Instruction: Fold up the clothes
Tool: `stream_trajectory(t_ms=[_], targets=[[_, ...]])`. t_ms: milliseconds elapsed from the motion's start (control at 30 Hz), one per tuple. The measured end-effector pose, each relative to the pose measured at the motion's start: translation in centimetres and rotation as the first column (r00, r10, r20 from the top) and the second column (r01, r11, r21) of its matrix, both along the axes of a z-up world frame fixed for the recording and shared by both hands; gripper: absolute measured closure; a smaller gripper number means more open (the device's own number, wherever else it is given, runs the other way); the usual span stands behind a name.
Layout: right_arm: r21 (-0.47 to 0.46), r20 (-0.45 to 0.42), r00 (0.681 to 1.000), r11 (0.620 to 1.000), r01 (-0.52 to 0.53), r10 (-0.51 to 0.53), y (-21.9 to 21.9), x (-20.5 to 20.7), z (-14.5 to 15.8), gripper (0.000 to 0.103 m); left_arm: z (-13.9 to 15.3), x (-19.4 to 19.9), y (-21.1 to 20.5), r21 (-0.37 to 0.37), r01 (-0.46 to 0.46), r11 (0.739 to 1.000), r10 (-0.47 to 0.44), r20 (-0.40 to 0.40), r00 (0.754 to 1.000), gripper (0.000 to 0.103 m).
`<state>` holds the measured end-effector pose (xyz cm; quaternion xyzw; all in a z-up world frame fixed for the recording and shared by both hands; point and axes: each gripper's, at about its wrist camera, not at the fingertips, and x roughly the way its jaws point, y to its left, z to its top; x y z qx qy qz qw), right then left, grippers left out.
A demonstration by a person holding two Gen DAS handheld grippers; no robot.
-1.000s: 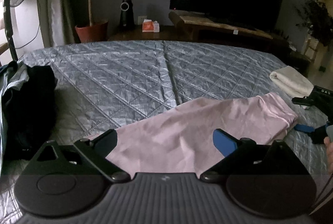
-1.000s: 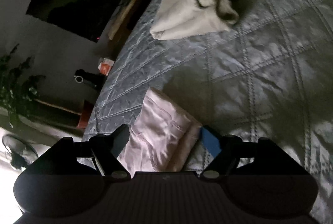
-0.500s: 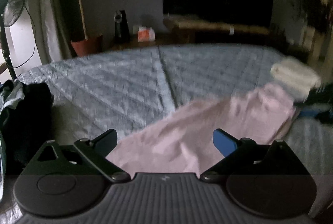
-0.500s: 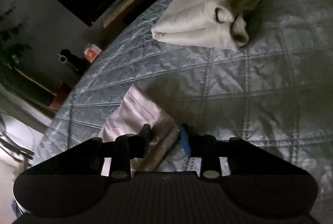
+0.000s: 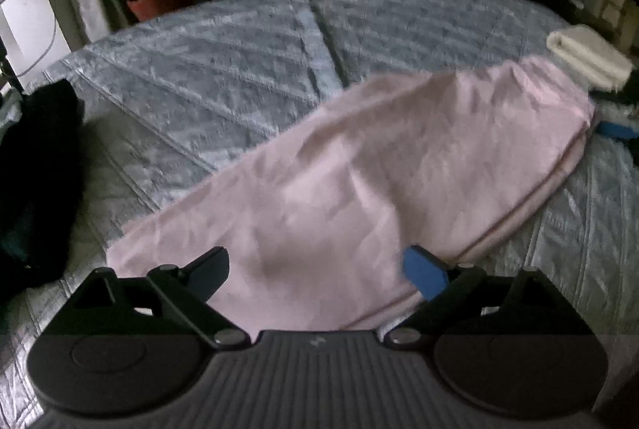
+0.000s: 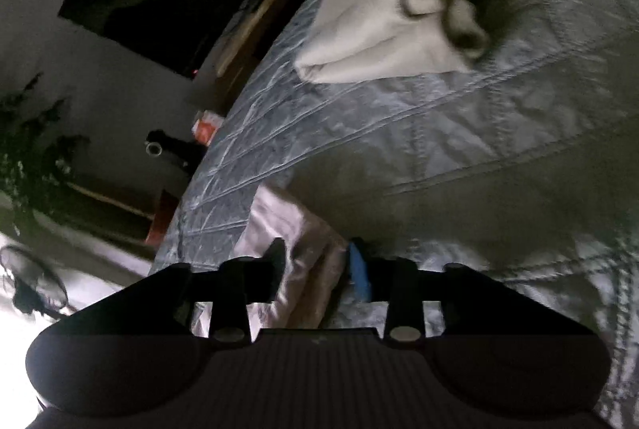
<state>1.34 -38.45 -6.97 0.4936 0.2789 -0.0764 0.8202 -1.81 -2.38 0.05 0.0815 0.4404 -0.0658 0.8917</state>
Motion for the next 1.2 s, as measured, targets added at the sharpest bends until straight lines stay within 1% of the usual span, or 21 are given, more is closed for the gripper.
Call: stream_trajectory(t_ms=[33, 100, 133, 200, 233, 300, 433, 467, 500, 600, 633, 667, 733, 800, 833, 867, 900, 967, 1067, 1133, 1200], targets=[[-0.009, 0.001, 1.000, 1.000, -0.004, 0.004, 0.1, 0.2, 0.1, 0.053, -0.1, 0.0, 0.0, 0.002, -0.003, 1.000, 0.003, -0.010, 1.000, 0.005], [-0.077, -0.034, 0.999, 0.997, -0.018, 0.015, 0.6, 0.8, 0.5, 0.070, -0.4, 0.1, 0.0, 0.005, -0.008, 1.000, 0.008, -0.030, 1.000, 0.004], [-0.103, -0.048, 0.999, 0.994, -0.028, 0.023, 0.8, 1.1, 0.6, 0.071, -0.5, 0.0, 0.0, 0.007, -0.011, 1.000, 0.011, -0.034, 0.999, 0.002], [-0.102, -0.048, 0.998, 0.994, -0.037, 0.032, 0.5, 0.9, 0.5, 0.078, -0.6, -0.1, 0.2, -0.007, -0.027, 1.000, 0.026, -0.045, 0.999, 0.000], [-0.101, -0.050, 0.998, 0.994, -0.040, 0.035, 0.4, 0.9, 0.6, 0.079, -0.7, 0.0, 0.4, -0.021, -0.036, 0.999, 0.035, -0.054, 0.998, 0.000], [-0.091, -0.042, 0.998, 0.995, -0.045, 0.041, 0.3, 0.6, 0.6, 0.085, -0.7, 0.1, 1.0, -0.050, -0.053, 0.997, 0.049, -0.071, 0.996, 0.000], [-0.092, -0.005, 1.000, 0.996, -0.019, 0.019, 0.5, -0.2, 1.2, 0.088, -0.6, -0.3, 0.8, -0.039, -0.043, 0.998, 0.041, -0.057, 0.998, 0.000], [-0.115, 0.002, 1.000, 0.993, -0.018, 0.018, 0.6, -0.3, 1.6, 0.088, -0.6, -0.4, 0.8, -0.040, -0.043, 0.998, 0.041, -0.057, 0.998, 0.000], [-0.160, 0.004, 0.999, 0.987, -0.032, 0.033, 0.9, -0.4, 2.2, 0.088, -0.6, -0.4, 0.8, -0.041, -0.044, 0.998, 0.042, -0.059, 0.997, 0.000], [-0.344, 0.051, 0.991, 0.934, -0.098, 0.123, 3.2, -0.4, 5.0, 0.088, -0.5, -0.5, 0.9, -0.043, -0.045, 0.998, 0.042, -0.061, 0.997, 0.000], [-0.401, 0.069, 0.986, 0.909, -0.114, 0.154, 4.1, -0.4, 6.0, 0.088, -0.5, -0.5, 0.9, -0.044, -0.046, 0.998, 0.043, -0.062, 0.997, 0.000], [-0.473, 0.091, 0.976, 0.871, -0.133, 0.199, 5.4, -0.4, 7.2, 0.088, -0.5, -0.5, 0.9, -0.044, -0.046, 0.998, 0.044, -0.062, 0.997, 0.000], [-0.590, 0.099, 0.950, 0.786, -0.183, 0.296, 8.1, -0.2, 8.8, 0.088, -0.4, -0.5, 0.9, -0.048, -0.049, 0.998, 0.046, -0.067, 0.997, 0.000], [-0.700, 0.059, 0.901, 0.662, -0.270, 0.430, 11.6, -0.2, 9.7, 0.088, -0.2, -0.5, 1.0, -0.055, -0.051, 0.997, 0.047, -0.073, 0.996, 0.000], [-0.734, 0.029, 0.874, 0.604, -0.311, 0.485, 13.0, -0.1, 9.8, 0.088, -0.2, -0.5, 1.1, -0.060, -0.052, 0.997, 0.047, -0.076, 0.996, 0.001], [-0.765, -0.024, 0.840, 0.531, -0.364, 0.542, 14.7, -0.1, 9.6, 0.088, -0.1, -0.6, 1.2, -0.068, -0.052, 0.996, 0.046, -0.078, 0.996, 0.004], [-0.777, -0.064, 0.807, 0.478, -0.410, 0.588, 16.0, -0.1, 9.2, 0.088, 0.1, -0.6, 1.3, -0.079, -0.052, 0.996, 0.045, -0.079, 0.996, 0.005], [-0.777, -0.124, 0.747, 0.405, -0.482, 0.653, 17.7, -0.3, 8.5, 0.088, 0.4, -0.6, 1.8, -0.103, -0.065, 0.993, 0.057, -0.075, 0.996, 0.009], [-0.792, -0.204, 0.670, 0.282, -0.542, 0.713, 19.4, -1.2, 8.0, 0.088, 0.8, -0.5, 3.0, -0.132, -0.112, 0.985, 0.104, -0.066, 0.992, 0.009], [-0.795, -0.258, 0.615, 0.198, -0.573, 0.745, 20.5, -1.8, 7.7, 0.088, 1.1, -0.1, 4.2, -0.163, -0.160, 0.974, 0.151, -0.067, 0.986, 0.009], [-0.793, -0.286, 0.573, 0.146, -0.592, 0.768, 21.0, -2.5, 7.6, 0.088, 1.3, 0.0, 5.4, -0.197, -0.211, 0.958, 0.198, -0.082, 0.977, 0.009]])
